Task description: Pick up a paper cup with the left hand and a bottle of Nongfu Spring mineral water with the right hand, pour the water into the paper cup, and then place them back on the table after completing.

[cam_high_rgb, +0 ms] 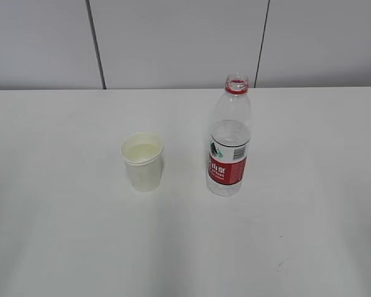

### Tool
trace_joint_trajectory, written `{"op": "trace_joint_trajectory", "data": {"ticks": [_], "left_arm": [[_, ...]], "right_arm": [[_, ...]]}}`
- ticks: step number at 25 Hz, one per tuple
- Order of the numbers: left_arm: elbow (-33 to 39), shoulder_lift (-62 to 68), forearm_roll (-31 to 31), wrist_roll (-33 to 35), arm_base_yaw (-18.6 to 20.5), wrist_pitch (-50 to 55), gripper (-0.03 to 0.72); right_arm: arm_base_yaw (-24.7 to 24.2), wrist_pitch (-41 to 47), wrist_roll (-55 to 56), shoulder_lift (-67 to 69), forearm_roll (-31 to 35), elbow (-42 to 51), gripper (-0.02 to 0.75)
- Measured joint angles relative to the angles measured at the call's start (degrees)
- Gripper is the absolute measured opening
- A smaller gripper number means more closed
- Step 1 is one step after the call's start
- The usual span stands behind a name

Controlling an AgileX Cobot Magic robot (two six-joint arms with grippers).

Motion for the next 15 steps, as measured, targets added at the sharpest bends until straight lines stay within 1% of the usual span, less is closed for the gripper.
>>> {"op": "trace_joint_trajectory", "data": {"ticks": [9,15], "left_arm": [[0.0,-15.21,0.0,0.0,0.0,0.55,0.586],[0.0,-22.1,0.0,0.0,0.0,1.09,0.582]], "right_arm": [[0.0,0.0,0.0,-7.49,0.1,0.39,0.589],[0.0,0.0,0.0,-16.09,0.12,0.39,0.588]]}}
